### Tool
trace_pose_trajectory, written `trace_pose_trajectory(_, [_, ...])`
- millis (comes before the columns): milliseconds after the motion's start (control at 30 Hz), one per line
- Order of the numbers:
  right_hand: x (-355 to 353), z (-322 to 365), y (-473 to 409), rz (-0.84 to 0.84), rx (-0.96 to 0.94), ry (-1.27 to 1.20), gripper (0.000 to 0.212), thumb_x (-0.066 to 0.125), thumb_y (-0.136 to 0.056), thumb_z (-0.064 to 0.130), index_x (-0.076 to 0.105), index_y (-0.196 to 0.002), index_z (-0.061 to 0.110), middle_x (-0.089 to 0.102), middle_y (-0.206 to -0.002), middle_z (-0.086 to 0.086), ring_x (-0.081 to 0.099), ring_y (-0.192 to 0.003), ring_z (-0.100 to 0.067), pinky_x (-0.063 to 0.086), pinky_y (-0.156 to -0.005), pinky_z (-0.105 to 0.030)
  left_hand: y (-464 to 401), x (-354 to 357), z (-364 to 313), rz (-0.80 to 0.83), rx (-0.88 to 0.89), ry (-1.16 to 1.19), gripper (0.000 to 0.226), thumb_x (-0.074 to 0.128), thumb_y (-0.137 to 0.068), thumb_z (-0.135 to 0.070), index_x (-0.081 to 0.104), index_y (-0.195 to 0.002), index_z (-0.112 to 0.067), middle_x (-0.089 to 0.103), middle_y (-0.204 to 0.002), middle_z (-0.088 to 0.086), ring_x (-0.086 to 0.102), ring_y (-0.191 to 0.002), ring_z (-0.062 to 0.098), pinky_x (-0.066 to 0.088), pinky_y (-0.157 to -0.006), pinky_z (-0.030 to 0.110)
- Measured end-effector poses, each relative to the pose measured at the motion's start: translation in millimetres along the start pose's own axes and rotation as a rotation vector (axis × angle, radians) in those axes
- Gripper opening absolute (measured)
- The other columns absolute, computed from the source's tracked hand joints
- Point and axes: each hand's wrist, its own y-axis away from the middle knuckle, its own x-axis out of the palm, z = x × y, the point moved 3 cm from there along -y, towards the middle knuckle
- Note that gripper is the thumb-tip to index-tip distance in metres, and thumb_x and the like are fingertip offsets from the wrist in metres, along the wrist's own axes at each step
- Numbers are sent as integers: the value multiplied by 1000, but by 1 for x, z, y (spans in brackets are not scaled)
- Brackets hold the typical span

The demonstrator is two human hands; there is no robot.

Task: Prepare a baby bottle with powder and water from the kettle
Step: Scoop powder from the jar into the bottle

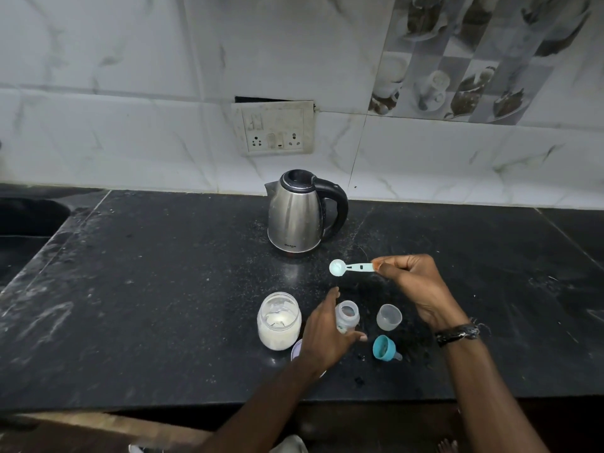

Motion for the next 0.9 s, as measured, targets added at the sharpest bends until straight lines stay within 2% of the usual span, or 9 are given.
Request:
trace_pose_trajectory(167, [15,4,-6,18,7,-9,6,72,-84,11,79,-84,11,77,-88,-2,69,-95,-17,51,-92,-29,24,-25,-21,-244,198,76,89,79,-73,-67,56,-143,-18,65,-140,-4,59,-130,9,38,-105,6])
trace_pose_trajectory(233, [25,4,-7,35,8,-3,6,73,-84,11,79,-83,13,77,-86,-1,69,-96,-18,51,-93,-31,31,-37,-24,-401,304,84,81,75,-78,-67,64,-134,-10,70,-133,1,63,-126,10,48,-105,17])
trace_pose_trajectory(300, [37,6,-7,60,5,9,7,72,-84,10,78,-82,12,77,-87,-1,68,-93,-14,50,-87,-24,35,-49,-23,-570,409,53,71,81,-82,-53,65,-130,-4,71,-129,7,65,-126,16,53,-105,29])
trace_pose_trajectory(400, [59,8,-6,116,-11,46,10,73,-83,9,78,-77,15,76,-87,-2,66,-89,-14,49,-83,-23,40,-73,-18,-694,411,40,71,83,-80,-50,58,-135,-14,68,-134,6,63,-129,16,49,-108,26])
trace_pose_trajectory(533, [85,6,-8,201,-29,126,17,73,-81,7,76,-66,15,76,-83,1,69,-86,-14,52,-81,-24,48,-100,4,-727,222,101,80,74,-77,-69,61,-136,-16,64,-140,-2,58,-133,7,48,-109,26])
trace_pose_trajectory(667, [110,-5,-8,307,-74,374,19,75,-78,18,75,-59,17,75,-74,6,71,-81,-11,57,-81,-37,57,-110,36,-732,186,28,75,81,-76,-50,62,-136,-8,64,-140,1,59,-133,15,44,-111,21])
trace_pose_trajectory(733, [124,-11,-5,368,-105,547,24,75,-78,26,72,-55,19,73,-68,7,70,-74,-9,58,-77,-38,62,-111,47,-701,154,17,77,80,-76,-51,61,-137,-9,62,-141,-1,58,-134,15,42,-111,17])
trace_pose_trajectory(833, [148,-19,3,393,-146,758,28,73,-75,30,66,-49,28,72,-72,9,68,-86,-17,55,-81,-38,67,-110,59,-690,128,13,83,73,-79,-68,60,-138,-11,60,-140,-5,58,-132,16,42,-111,16])
trace_pose_trajectory(900, [160,-23,8,346,-180,884,18,74,-76,34,71,-60,24,72,-87,5,62,-100,-22,50,-86,-37,68,-109,63,-681,106,26,85,67,-80,-74,60,-137,-11,60,-140,-7,58,-132,16,42,-111,17])
